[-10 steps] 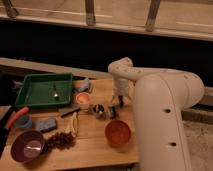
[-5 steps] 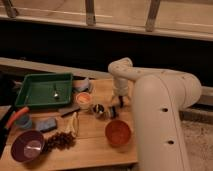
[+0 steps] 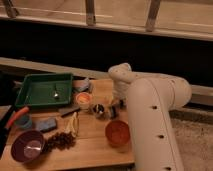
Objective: Wipe red bowl with brush
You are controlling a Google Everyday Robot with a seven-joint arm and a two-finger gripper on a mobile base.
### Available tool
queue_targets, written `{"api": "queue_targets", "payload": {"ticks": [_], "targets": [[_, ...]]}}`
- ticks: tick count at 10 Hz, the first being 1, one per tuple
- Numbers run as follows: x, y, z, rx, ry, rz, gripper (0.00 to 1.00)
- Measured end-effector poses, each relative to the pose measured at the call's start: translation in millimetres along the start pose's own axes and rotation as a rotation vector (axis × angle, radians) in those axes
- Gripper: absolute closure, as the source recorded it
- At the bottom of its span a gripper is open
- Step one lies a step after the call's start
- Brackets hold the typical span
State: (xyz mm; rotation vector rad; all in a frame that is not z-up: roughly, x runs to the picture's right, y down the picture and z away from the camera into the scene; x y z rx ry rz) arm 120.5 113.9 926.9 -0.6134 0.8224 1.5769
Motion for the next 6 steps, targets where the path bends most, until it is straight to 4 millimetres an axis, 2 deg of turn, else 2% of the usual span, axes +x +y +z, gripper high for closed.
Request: {"api": "queue_targets", "payload": {"ticks": [1,2,6], "targets": [[2.2,-2.7,0.8,0.001,0.004,0.011,0.22],[3.3,-3.3,0.4,0.006,0.000,0.017,0.30],[8.2,-0.3,-7.1,0.022,-0.030,0.013,0.72]]}}
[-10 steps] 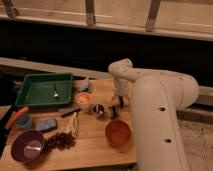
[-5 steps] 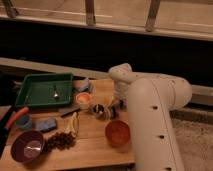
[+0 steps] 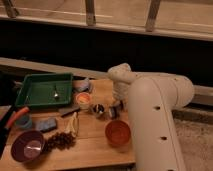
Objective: Wipe red bowl with brush
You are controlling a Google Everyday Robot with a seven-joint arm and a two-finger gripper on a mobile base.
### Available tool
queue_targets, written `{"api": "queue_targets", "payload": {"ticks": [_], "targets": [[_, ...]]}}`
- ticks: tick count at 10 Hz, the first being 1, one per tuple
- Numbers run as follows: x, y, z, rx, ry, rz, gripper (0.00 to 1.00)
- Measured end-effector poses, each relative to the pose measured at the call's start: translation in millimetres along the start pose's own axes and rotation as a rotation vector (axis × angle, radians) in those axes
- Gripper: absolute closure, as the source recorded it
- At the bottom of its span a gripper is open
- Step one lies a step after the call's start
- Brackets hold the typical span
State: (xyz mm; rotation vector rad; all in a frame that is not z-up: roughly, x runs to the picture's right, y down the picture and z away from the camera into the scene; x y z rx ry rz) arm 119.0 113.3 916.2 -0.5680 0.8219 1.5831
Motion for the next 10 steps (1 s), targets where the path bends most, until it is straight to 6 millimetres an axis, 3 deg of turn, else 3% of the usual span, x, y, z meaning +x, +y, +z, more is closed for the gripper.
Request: {"api": "queue_targets", "payload": {"ticks": [3,10], "targets": [[1,0,-7,0.008,-0.023,-0.001,0.97],[3,16,-56,0.015,-0.116,-0.051,1.00]]}}
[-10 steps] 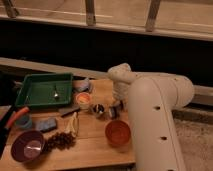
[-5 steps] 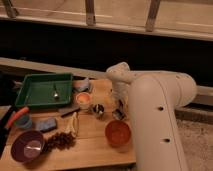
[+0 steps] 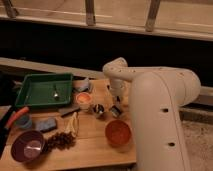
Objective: Wipe red bowl with brush
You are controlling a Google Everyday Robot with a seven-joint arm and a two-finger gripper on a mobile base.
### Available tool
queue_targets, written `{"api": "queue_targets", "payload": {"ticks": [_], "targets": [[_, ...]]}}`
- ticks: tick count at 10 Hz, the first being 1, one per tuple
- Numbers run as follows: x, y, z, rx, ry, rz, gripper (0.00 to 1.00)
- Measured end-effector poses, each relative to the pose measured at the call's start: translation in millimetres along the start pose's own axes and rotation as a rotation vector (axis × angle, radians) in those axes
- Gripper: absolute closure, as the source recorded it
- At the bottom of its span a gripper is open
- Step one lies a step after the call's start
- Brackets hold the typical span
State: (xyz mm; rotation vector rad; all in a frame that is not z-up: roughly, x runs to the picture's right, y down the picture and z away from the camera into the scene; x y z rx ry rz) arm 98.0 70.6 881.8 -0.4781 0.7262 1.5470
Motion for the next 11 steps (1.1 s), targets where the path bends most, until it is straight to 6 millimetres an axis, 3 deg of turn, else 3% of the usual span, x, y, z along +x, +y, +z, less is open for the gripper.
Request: {"api": "queue_targets", "payload": {"ticks": [4,9,11], "targets": [[18,2,-23,0.004,-0.021,-0.034,1.00],[53,-32,-16,-0.056,0.035,-0.096,1.00],[63,-37,-19,-0.052,0.037,-0.114,1.00]]}}
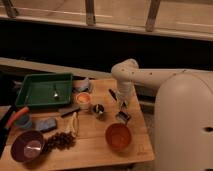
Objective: Wipe red bowl with brush
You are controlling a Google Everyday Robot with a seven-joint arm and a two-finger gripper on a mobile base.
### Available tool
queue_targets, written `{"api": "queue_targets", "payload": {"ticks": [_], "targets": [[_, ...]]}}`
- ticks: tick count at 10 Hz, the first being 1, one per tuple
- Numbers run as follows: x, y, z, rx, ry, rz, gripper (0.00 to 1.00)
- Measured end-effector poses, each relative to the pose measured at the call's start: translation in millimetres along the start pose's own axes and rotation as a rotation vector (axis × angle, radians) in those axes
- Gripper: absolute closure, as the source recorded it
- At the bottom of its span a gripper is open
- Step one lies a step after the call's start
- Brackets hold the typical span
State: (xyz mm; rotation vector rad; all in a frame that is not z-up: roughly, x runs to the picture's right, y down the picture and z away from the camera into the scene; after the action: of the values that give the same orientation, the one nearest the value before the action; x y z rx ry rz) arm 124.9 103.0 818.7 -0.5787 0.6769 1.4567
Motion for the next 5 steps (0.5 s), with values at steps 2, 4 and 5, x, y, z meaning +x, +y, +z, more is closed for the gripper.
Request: {"api": "queue_targets", "payload": {"ticks": [2,4,5], "targets": [[4,5,-8,0.020,-0.013,-0.015,1.00],[8,10,-17,0.034,-0.024,-0.026,1.00],[10,9,-22,0.039,-0.026,-0.030,1.00]]}}
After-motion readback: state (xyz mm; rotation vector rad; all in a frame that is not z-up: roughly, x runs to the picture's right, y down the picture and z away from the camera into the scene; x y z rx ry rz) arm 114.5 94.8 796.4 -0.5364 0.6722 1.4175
